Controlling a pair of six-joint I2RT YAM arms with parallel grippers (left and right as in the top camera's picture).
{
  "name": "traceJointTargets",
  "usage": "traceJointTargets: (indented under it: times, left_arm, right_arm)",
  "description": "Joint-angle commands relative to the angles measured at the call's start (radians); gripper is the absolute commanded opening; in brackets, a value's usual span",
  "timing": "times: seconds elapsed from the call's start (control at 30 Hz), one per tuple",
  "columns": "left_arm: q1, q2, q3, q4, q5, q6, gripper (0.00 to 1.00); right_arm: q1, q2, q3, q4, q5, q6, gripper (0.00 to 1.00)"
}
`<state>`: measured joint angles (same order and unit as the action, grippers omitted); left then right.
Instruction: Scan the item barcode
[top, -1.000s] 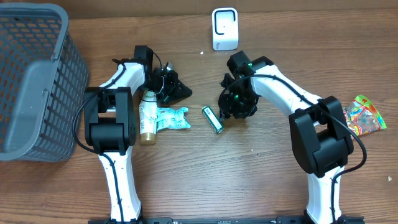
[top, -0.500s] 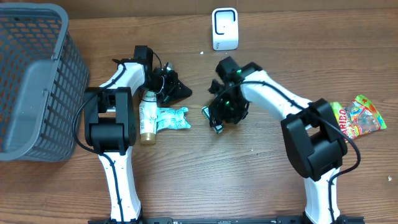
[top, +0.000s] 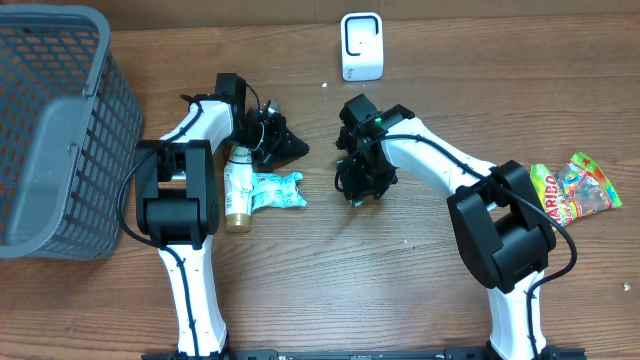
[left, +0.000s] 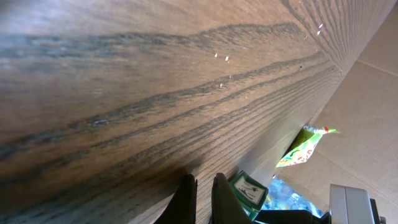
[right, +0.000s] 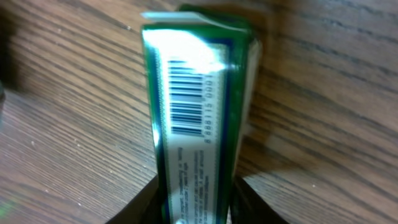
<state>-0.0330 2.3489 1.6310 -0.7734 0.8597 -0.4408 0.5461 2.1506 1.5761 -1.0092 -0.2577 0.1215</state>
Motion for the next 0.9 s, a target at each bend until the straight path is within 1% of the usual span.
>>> traceJointTargets:
  times: [0.0,0.13,0.3,0.5,0.63,0.77,0.87]
  left_arm:
    - [-0.014,0.050,-0.006,0.003,-0.111,0.023,0.05]
    - [-0.014,0.050,-0.006,0.003,-0.111,0.023,0.06]
    - [-0.014,0.050,-0.006,0.003,-0.111,0.023,0.05]
    - [-0.014,0.050,-0.006,0.003,-0.111,0.023,0.05]
    - [-0.014,0.050,-0.006,0.006,-0.111,0.023,0.05]
    - [-0.014,0.050,-0.006,0.008,-0.111,0.023,0.06]
    - [-0.014,0.050,-0.006,0.008,-0.111,0.023,0.05]
  right_arm:
    - [0.008,-0.034,-0.005,0.016,0.004,0.013,0.31]
    - [0.003,-0.039,0.016,0.019,0.008,0.012,0.31]
    - [0.002,-0.084,0.058,0.013,0.106,0.012,0.30]
    - [0.034,-0.193,0.061,0.035,0.340,0.013,0.26]
    - [0.071,-0.251,0.061,0.051,0.505,0.013,0.24]
    - [0.114,-0.262,0.061,0.060,0.652,0.022,0.20]
    - [0.150,-0.262,0.061,0.071,0.798,0.062,0.20]
